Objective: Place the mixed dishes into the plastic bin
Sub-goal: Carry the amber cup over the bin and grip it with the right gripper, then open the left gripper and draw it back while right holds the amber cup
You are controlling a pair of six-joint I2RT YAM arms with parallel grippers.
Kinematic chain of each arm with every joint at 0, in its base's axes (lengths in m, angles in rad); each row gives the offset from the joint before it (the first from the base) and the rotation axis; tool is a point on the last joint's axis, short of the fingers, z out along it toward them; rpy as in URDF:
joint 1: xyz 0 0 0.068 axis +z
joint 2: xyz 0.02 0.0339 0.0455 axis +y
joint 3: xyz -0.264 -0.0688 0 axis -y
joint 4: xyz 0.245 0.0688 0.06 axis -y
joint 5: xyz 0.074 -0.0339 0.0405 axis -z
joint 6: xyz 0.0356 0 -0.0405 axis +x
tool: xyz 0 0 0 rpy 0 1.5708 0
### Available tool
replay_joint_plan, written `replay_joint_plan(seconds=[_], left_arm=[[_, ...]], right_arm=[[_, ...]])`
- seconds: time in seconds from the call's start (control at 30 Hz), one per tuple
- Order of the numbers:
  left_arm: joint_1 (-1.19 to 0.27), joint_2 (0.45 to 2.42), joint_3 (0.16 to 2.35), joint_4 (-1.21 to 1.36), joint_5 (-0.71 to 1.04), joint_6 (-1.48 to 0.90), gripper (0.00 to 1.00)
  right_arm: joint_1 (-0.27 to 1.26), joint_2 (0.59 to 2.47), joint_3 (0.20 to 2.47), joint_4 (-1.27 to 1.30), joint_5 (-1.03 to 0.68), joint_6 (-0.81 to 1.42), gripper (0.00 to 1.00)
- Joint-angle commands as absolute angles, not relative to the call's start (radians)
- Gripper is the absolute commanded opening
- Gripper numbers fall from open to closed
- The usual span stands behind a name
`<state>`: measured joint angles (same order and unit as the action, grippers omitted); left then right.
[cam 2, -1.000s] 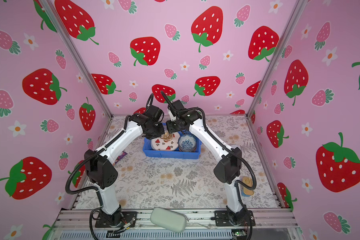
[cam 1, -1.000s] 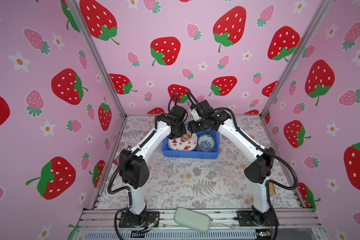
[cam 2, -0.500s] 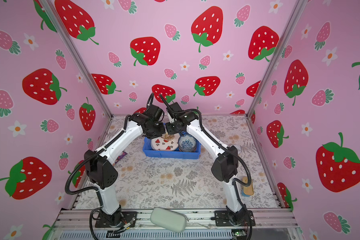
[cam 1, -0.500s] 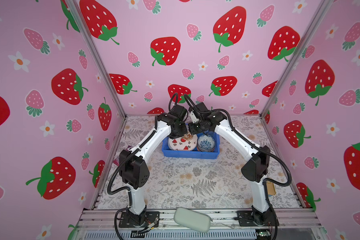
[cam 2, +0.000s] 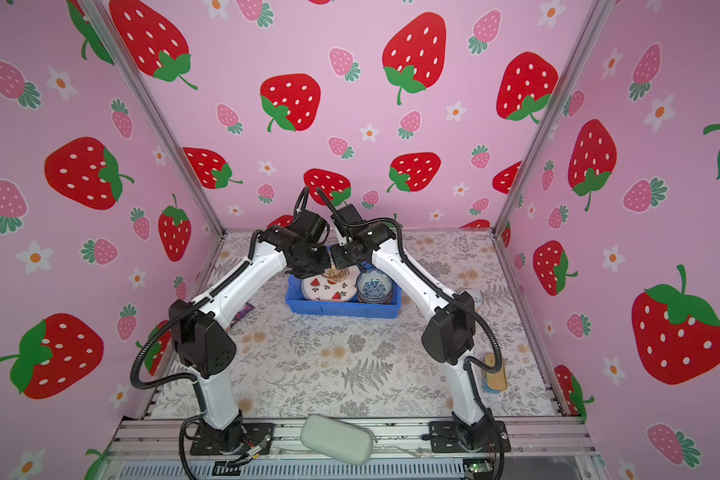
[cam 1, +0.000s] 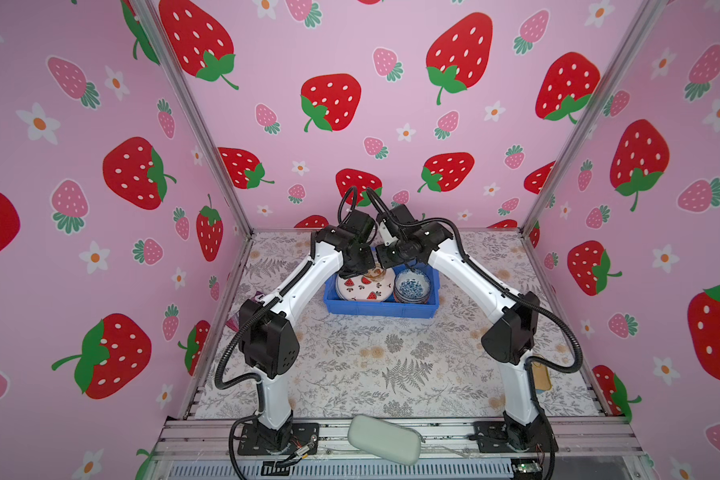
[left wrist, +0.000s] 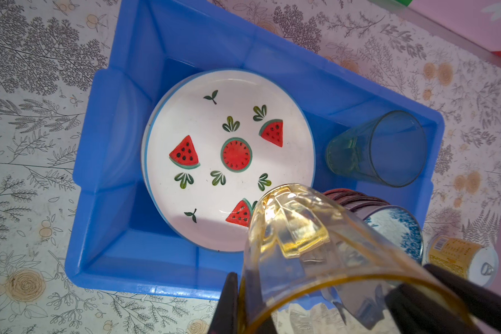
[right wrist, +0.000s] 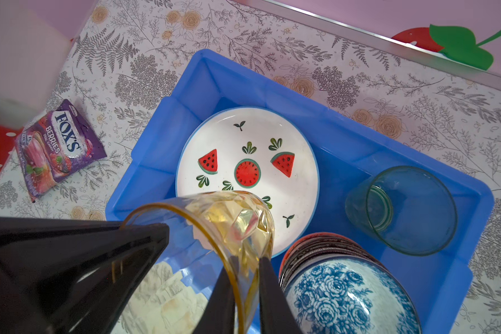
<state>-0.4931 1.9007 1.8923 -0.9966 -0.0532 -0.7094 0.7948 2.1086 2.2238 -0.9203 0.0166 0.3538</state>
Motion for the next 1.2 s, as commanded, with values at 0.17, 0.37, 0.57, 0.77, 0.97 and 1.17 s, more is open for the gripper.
replay_joint_plan(seconds=[0.17,0.37,0.57,0.77,0.97,1.17], left_arm=[[-0.497,1.859,1.941,-0.975,-0.034,-0.724,0.0],[-0.497,1.855,1.939,-0.969,-0.028,-0.73,0.03],[-0.496,1.843,1.931,-0.959,-0.021,-0.735,0.21],[-0.496,1.83,1.927,-0.951,-0.023,-0.736,0.25],[-0.493,1.813,1.927,-0.95,-0.024,-0.735,0.35],[-0.467,1.766,1.917,-0.951,-0.025,-0.727,0.5]], right_arm=[[0.799,2.145,2.256,-0.928,-0.005,0.348,0.11],[0.798,2.146,2.258,-0.922,-0.001,0.348,0.0],[0.799,2.146,2.259,-0.92,0.002,0.348,0.0],[0.798,2.146,2.257,-0.925,0.006,0.348,0.0],[0.799,2.143,2.256,-0.934,0.023,0.341,0.0],[0.79,2.135,2.262,-0.951,0.037,0.33,0.0]])
